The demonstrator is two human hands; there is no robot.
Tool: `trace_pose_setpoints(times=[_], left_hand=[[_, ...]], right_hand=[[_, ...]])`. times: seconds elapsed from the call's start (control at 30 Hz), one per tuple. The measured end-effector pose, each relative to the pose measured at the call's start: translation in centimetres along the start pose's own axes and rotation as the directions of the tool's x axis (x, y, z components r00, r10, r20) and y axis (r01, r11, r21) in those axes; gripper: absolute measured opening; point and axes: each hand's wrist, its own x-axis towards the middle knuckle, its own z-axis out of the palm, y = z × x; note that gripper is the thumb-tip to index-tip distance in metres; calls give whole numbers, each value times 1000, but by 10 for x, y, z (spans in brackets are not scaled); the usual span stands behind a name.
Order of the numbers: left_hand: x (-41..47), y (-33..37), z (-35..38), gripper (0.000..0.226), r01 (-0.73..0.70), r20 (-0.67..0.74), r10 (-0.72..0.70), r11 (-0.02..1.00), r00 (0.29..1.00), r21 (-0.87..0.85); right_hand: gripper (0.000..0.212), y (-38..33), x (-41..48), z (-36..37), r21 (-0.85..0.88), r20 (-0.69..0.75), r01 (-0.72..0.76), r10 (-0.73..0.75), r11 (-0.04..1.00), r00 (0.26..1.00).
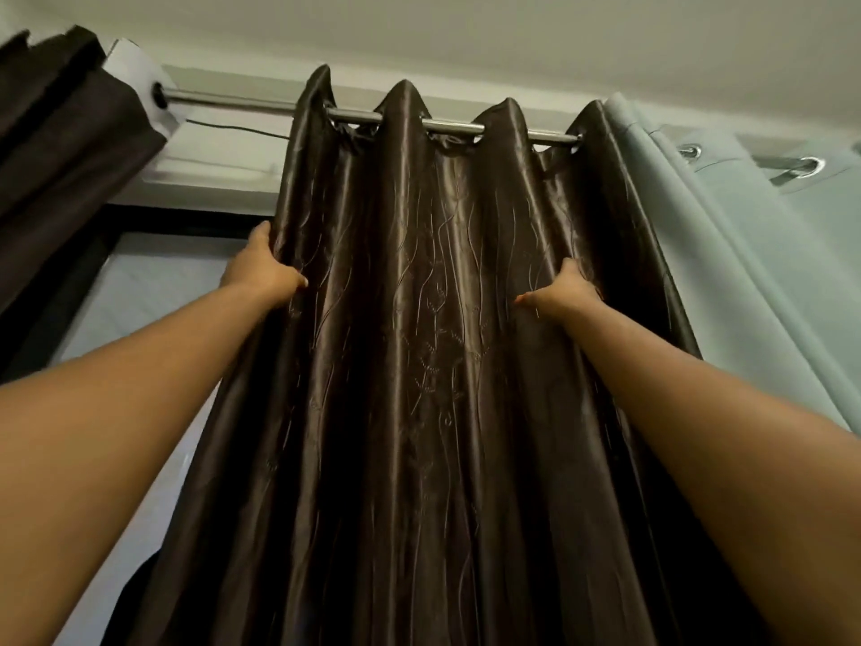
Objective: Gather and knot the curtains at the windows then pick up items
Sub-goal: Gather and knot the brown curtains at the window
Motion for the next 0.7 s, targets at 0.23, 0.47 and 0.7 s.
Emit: trace_pose_setpoints(times=[0.23,0.47,0.7], left_hand=[[38,-3,8,26,-6,0,6,1000,1000,18],[39,-10,3,29,-79,50,85,990,995,-119],[42,-6,3,27,-20,236,147,883,960,-469]], right_hand=[[54,2,43,24,142,54,-29,21,989,998],[40,-54,18,81,84,-52,272,-269,959,962],[35,-167,-38,122,195,389,613,-634,765,668]])
